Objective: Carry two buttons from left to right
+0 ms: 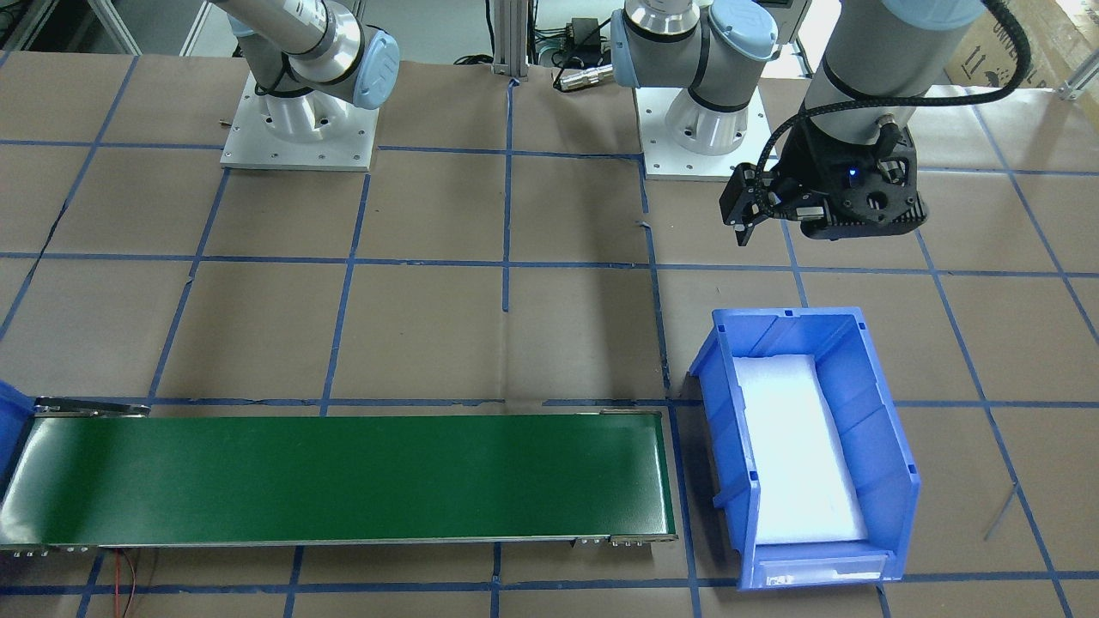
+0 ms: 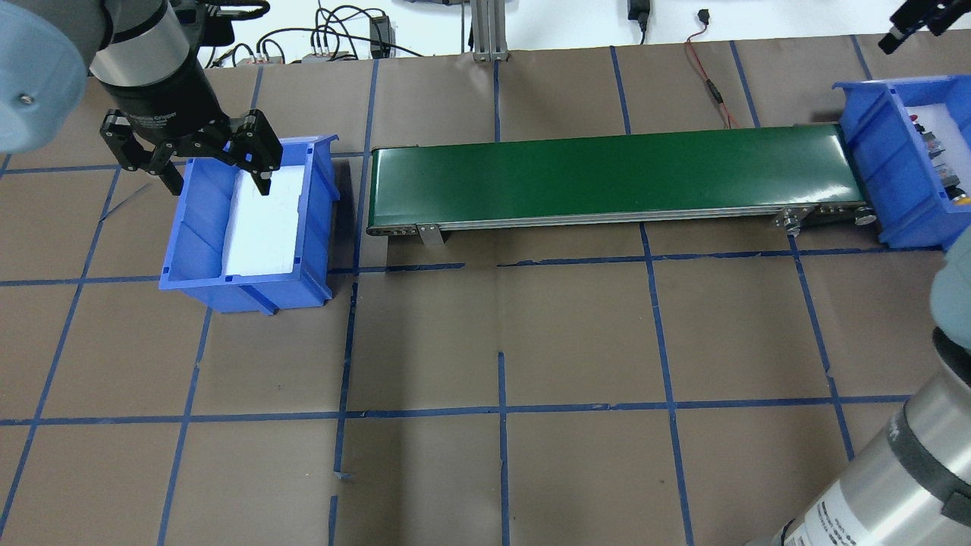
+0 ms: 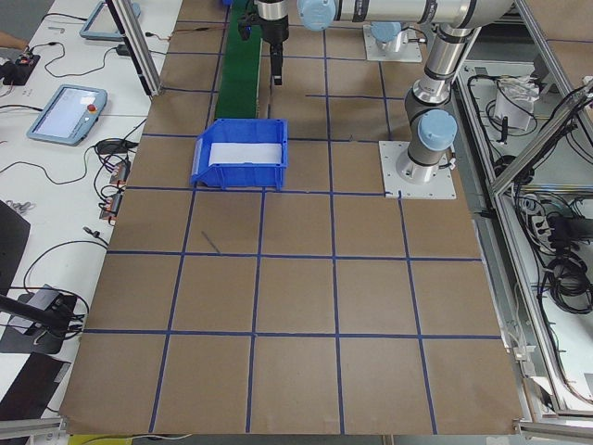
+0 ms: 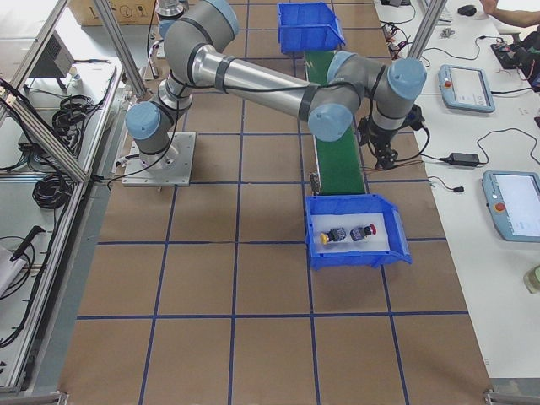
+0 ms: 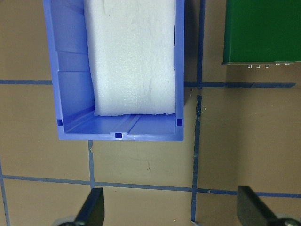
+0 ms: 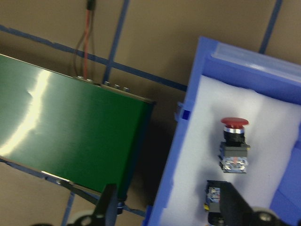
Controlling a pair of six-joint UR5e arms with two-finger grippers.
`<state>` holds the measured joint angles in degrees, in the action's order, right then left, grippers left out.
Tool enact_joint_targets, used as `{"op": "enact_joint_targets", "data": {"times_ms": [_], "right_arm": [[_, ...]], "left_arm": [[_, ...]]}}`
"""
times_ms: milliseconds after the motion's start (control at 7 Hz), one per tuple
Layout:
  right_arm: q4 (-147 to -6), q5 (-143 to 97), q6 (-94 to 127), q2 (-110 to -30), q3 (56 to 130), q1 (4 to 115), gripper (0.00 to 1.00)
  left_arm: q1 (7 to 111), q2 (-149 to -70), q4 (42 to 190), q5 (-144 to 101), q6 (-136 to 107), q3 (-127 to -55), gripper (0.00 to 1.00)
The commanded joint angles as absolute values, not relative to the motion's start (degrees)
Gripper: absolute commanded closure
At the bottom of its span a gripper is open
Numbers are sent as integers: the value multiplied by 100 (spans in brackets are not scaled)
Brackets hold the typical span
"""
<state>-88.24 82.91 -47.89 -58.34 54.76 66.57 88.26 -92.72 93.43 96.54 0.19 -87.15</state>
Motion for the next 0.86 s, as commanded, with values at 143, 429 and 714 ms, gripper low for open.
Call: {"op": "enact_joint_targets", "data": {"times_ms": [143,429,714], "right_arm": [[-8859,8350,-3309,-6300,5938,7749,10],[-9418,8358,-2307,-6913,6999,8329,6],[-9615,8394,-2145,-7765,8090,8385,0]], "left_arm": [[8833,-9281,9325,9650,9,-8736,0],[8842,-9281,9325,9642,9,-8754,0],[8842,-9290,9325,9650,9,-8754,0]]}}
